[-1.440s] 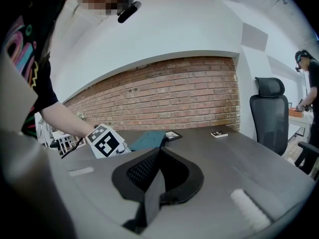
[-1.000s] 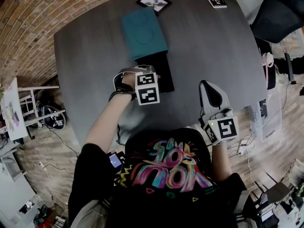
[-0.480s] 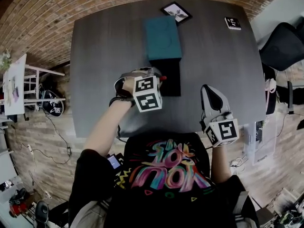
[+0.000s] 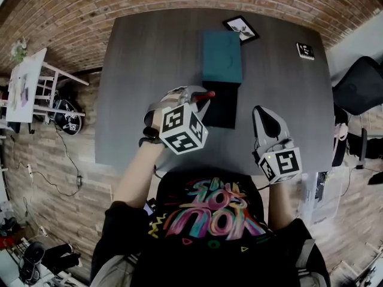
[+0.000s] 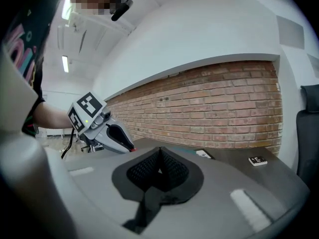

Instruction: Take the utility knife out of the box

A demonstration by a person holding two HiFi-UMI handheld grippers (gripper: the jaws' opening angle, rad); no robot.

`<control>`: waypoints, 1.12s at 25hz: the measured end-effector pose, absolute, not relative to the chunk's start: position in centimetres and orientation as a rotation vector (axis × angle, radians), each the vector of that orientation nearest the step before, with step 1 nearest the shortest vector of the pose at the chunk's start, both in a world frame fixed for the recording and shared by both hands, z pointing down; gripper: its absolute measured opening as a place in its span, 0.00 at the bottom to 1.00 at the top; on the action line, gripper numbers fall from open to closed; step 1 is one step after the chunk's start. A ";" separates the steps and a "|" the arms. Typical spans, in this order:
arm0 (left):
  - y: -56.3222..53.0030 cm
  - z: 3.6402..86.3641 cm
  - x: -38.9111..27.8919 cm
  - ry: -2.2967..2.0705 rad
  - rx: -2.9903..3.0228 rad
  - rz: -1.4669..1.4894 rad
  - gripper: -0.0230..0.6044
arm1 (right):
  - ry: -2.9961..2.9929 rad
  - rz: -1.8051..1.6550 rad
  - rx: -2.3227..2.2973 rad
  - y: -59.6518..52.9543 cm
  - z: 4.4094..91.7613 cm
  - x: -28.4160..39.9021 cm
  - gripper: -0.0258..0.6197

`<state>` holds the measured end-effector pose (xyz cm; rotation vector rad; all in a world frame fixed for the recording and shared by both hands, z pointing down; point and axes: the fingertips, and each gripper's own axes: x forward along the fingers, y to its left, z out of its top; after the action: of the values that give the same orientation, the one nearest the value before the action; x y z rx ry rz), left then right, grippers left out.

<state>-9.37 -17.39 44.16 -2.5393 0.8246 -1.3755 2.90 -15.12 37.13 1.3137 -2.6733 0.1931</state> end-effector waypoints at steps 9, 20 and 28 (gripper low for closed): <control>-16.2 40.0 -12.7 1.248 -2.618 -1.031 0.12 | -2.696 0.137 1.257 -17.1 36.1 1.4 0.04; -14.6 37.5 -16.4 1.591 -2.659 -0.552 0.12 | -2.676 0.140 1.252 -16.9 36.6 0.3 0.04; -13.7 37.9 -17.9 1.761 -2.734 -0.307 0.13 | -2.666 0.186 1.273 -16.2 37.1 -0.1 0.04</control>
<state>-17.88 -13.73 37.88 -2.7336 1.7613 -0.3073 -0.08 -16.15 37.13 1.2734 -2.6664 0.1859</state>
